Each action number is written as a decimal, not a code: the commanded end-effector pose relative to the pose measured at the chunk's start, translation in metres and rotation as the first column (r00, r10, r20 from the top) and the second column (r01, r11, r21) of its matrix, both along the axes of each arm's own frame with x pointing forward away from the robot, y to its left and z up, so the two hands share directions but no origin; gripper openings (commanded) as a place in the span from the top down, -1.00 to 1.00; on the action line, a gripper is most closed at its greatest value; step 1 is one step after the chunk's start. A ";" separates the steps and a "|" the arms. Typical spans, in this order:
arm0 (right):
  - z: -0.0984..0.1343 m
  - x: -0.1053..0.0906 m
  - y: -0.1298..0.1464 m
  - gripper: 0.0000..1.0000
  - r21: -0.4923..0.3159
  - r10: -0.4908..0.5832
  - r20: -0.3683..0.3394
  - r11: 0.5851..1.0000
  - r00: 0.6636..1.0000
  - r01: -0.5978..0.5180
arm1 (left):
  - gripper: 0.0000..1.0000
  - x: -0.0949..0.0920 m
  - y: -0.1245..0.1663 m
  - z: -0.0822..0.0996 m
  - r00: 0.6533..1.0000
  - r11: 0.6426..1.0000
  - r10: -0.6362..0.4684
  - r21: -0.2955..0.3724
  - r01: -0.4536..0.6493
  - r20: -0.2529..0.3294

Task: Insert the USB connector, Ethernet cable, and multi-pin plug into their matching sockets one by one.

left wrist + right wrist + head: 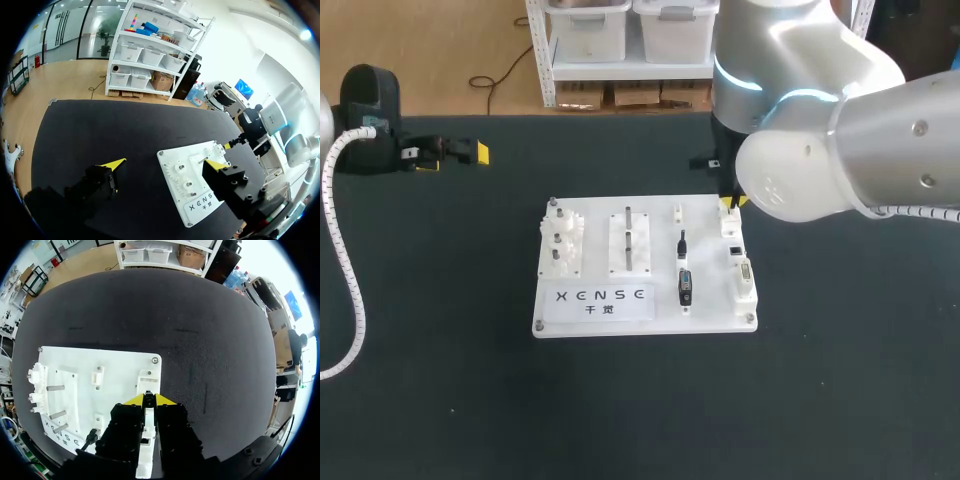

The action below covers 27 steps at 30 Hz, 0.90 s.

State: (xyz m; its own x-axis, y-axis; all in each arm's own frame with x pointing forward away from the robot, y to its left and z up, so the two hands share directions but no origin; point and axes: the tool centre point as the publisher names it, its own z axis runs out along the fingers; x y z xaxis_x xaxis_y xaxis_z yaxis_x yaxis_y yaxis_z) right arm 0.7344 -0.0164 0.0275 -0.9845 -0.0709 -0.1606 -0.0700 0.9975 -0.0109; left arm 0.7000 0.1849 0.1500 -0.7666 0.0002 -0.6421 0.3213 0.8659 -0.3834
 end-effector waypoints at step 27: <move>-0.002 0.003 -0.002 1.00 0.004 0.003 0.012 1.000 1.000 -0.003 | -1.00 0.000 0.000 0.000 1.000 1.000 0.000 0.000 0.000 0.000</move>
